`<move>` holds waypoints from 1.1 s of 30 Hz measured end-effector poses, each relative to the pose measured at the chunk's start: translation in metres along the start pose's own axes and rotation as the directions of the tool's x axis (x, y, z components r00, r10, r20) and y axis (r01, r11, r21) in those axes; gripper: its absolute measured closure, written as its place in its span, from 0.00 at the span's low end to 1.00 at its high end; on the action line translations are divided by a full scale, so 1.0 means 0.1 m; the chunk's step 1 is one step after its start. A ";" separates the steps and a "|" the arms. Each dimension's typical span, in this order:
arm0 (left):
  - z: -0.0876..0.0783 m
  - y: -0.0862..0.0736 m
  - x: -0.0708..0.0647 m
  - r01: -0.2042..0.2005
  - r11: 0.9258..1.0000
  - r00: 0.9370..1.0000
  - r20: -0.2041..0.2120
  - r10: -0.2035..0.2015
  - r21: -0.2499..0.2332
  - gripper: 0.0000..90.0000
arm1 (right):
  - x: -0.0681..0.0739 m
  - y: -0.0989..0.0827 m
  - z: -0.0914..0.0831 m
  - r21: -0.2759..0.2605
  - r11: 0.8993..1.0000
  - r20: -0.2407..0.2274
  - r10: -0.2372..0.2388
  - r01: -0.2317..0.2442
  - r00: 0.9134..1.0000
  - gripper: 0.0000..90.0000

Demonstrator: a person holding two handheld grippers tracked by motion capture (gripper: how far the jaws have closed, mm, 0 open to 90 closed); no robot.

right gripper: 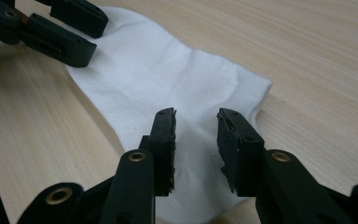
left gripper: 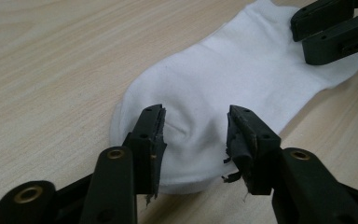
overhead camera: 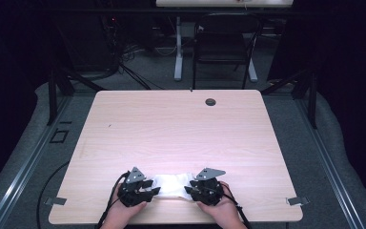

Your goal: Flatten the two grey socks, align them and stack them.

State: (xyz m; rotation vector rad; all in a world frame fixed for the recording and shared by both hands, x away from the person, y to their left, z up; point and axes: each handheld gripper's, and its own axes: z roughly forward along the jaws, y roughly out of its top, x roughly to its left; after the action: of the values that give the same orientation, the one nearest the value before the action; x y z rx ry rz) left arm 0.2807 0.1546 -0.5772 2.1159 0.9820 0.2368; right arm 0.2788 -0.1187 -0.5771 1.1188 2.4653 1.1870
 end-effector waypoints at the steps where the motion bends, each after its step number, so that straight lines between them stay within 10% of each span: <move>1: 0.00 0.00 0.00 0.004 1.000 1.000 -0.001 -0.004 -0.001 0.60 | 0.00 0.01 -0.02 -0.001 1.000 0.000 -0.008 0.008 1.000 0.74; 9: -0.12 0.03 0.06 0.025 0.999 1.000 -0.013 -0.026 -0.033 0.57 | -0.02 0.05 -0.17 -0.095 0.996 0.023 0.005 -0.003 1.000 0.62; 33: -0.35 -0.05 0.45 0.142 0.986 0.984 -0.092 -0.150 -0.090 0.50 | -0.30 -0.04 -0.33 -0.089 0.995 0.117 0.043 -0.033 0.992 0.55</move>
State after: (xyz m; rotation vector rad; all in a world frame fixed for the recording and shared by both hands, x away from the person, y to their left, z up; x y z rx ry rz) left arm 0.2926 0.2092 -0.5634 1.9628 1.1599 0.3054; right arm 0.2821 -0.1608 -0.5621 1.1811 2.2913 1.1896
